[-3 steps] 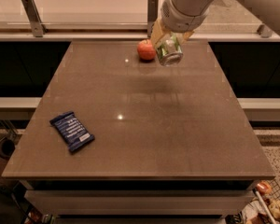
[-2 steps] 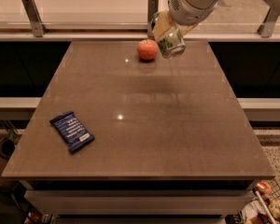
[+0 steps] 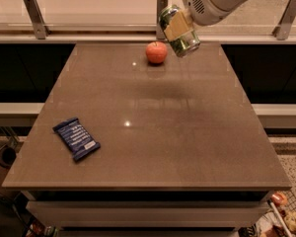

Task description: Place green can upright

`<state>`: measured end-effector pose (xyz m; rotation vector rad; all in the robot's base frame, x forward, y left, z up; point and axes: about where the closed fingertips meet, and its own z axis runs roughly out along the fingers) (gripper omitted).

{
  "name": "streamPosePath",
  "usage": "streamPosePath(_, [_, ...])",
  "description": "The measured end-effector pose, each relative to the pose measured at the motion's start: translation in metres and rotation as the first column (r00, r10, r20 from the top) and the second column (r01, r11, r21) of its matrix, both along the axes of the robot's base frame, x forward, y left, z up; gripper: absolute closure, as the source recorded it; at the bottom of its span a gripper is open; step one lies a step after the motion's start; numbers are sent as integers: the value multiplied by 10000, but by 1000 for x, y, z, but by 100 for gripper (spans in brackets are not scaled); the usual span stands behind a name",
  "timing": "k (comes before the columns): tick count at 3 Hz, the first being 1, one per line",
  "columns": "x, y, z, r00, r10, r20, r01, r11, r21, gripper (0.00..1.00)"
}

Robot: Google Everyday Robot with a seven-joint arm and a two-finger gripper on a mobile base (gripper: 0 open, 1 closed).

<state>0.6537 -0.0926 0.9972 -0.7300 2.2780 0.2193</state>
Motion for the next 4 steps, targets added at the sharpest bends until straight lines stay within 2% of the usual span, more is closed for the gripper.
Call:
streamPosePath(1, [0, 0, -3, 9930, 910, 759, -899, 9958, -184, 100])
streamPosePath(2, [3, 0, -4, 9729, 1773, 1485, -1744, 9841, -327, 100])
streamPosePath(3, [13, -1, -7, 9410, 2638, 2120, -2636, 9642, -296, 100])
streamPosePath(4, [30, 0, -18, 9015, 3499, 2547, -3599, 9330, -78, 100])
